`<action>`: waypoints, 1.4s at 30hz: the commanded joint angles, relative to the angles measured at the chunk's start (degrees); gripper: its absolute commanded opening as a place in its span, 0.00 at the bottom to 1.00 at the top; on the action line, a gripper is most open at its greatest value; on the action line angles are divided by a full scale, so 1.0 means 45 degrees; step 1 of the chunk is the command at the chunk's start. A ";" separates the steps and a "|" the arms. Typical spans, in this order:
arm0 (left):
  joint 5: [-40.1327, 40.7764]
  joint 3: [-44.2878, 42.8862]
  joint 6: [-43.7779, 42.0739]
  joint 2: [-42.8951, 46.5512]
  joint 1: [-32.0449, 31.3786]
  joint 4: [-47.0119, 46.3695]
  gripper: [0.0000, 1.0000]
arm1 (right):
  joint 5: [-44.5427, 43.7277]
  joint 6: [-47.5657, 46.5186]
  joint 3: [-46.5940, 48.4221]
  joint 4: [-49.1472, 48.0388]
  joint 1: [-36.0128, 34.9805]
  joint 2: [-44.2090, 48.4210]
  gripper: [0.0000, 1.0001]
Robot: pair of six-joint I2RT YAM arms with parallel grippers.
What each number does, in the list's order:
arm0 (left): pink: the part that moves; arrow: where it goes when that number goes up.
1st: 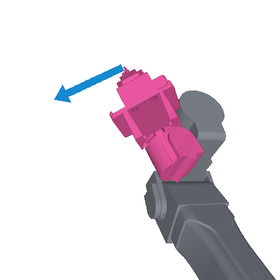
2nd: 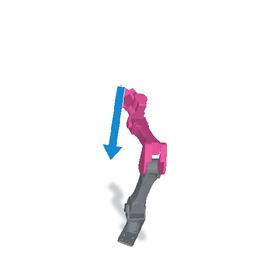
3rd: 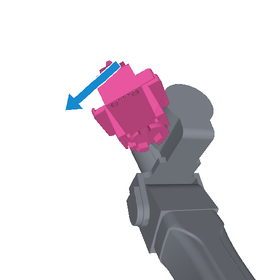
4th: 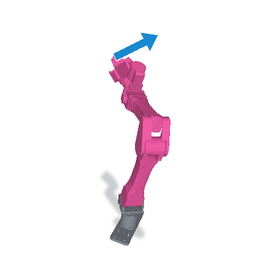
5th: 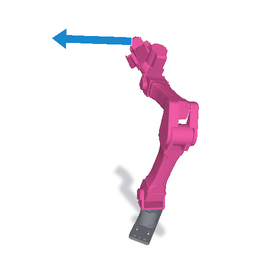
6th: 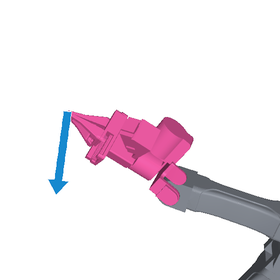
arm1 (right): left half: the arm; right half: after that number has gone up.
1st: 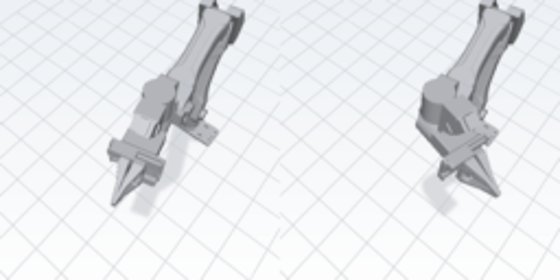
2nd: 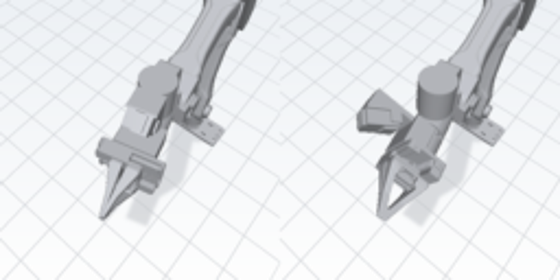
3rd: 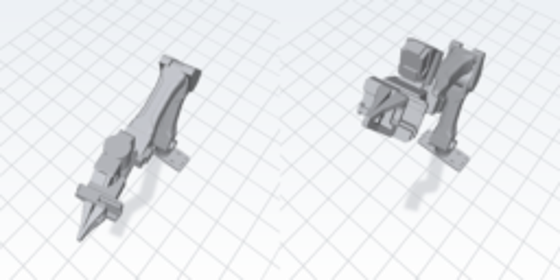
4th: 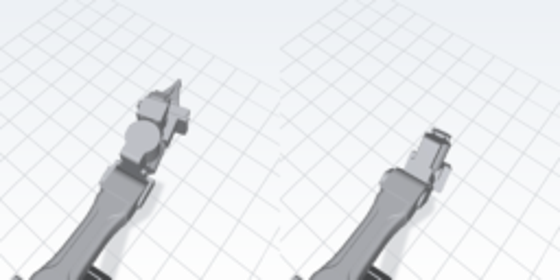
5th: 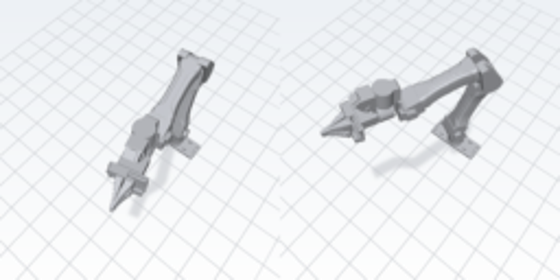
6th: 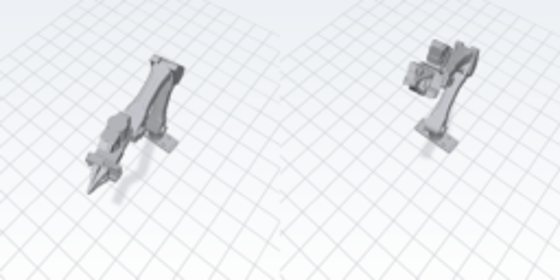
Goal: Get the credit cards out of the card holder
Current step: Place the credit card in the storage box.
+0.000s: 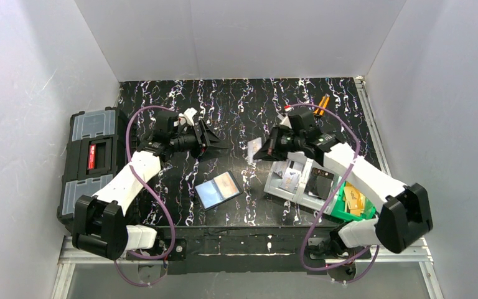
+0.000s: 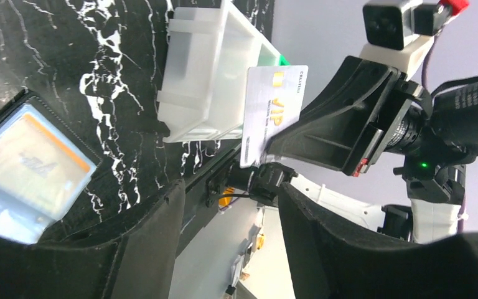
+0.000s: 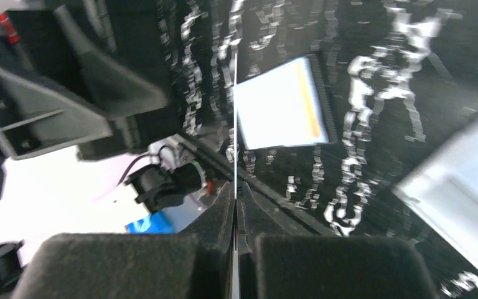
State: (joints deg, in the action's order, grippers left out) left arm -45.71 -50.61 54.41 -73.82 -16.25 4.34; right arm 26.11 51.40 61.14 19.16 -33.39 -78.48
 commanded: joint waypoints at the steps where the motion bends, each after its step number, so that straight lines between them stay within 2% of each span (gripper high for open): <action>1: 0.0802 -0.0766 -0.1347 0.0263 -0.0068 0.2184 0.55 | -0.2555 -0.0499 -0.1113 0.2425 0.0865 0.1575 0.01; 4: 0.0911 -0.0849 -0.1525 0.0188 -0.0083 0.2428 0.55 | -0.3599 -0.0547 -0.2053 0.3084 0.1255 0.2395 0.01; 8: 0.0998 -0.0881 -0.1583 0.0096 -0.0202 0.2513 0.55 | -0.4045 -0.0392 -0.3171 0.2838 0.1578 0.2752 0.01; 23: 0.1373 -0.0828 -0.1755 0.0382 -0.0442 0.3250 0.56 | -0.4024 -0.0614 -0.3508 0.0777 0.2027 0.0548 0.01; 28: 0.1487 -0.0837 -0.1848 0.0240 -0.0434 0.3419 0.56 | -0.4043 -0.0659 -0.3453 0.0785 0.2068 0.0368 0.18; 33: 0.1685 -0.0815 -0.1868 0.0113 -0.0487 0.3554 0.56 | -0.4029 -0.0682 -0.3451 0.1161 0.2068 0.0816 0.51; 35: 0.1766 -0.0776 -0.1893 0.0110 -0.0521 0.3600 0.56 | -0.4105 -0.0730 -0.3389 0.1411 0.2068 0.1119 0.60; 42: 0.2112 -0.0556 -0.1887 0.0033 -0.0563 0.3746 0.56 | -0.4899 -0.1213 -0.2678 0.2982 0.2068 0.2014 0.84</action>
State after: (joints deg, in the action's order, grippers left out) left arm -37.21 -52.69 46.87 -73.82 -18.52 19.16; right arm 6.94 47.75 46.11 28.01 -24.38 -72.38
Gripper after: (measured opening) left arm 0.556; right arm 0.790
